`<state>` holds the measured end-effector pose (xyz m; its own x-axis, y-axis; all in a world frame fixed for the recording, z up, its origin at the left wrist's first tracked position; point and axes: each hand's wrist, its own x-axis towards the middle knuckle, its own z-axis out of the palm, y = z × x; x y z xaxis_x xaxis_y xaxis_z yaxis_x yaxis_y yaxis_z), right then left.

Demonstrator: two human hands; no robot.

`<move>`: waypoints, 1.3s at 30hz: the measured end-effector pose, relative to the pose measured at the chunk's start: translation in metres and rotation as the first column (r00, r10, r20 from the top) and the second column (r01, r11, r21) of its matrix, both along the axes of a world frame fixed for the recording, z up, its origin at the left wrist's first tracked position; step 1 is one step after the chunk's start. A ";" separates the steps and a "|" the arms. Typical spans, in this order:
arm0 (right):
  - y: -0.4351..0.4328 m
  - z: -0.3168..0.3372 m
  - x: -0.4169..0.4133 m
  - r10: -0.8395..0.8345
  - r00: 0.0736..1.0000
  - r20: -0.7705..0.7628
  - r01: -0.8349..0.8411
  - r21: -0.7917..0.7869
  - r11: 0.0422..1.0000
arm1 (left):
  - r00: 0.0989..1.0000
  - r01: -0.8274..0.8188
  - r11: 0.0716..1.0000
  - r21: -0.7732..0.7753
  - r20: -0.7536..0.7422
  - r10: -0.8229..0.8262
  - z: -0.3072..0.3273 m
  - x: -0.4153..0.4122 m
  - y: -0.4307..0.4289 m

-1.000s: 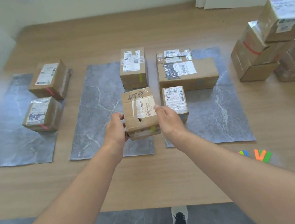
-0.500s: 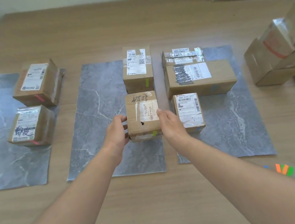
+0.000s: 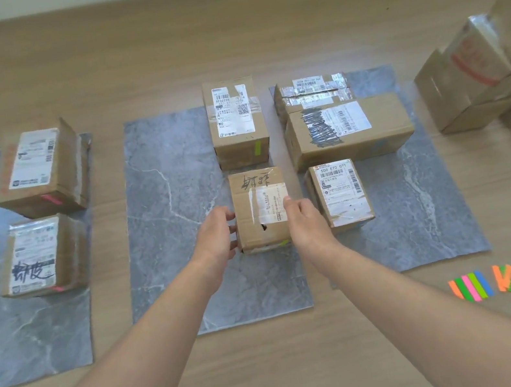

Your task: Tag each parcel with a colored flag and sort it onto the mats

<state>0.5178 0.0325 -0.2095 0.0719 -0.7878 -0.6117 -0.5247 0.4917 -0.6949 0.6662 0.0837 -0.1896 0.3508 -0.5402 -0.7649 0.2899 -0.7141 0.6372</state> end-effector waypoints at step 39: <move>0.005 0.210 -0.101 0.075 0.977 0.201 0.017 -0.420 0.908 | 0.961 0.059 0.935 -0.349 0.275 0.042 0.207 -0.088 0.041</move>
<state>0.4164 0.0372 0.0001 0.1879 -0.9624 -0.1963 -0.3552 0.1197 -0.9271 0.5781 0.1244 0.0177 0.5131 -0.7591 -0.4007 0.0635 -0.4320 0.8996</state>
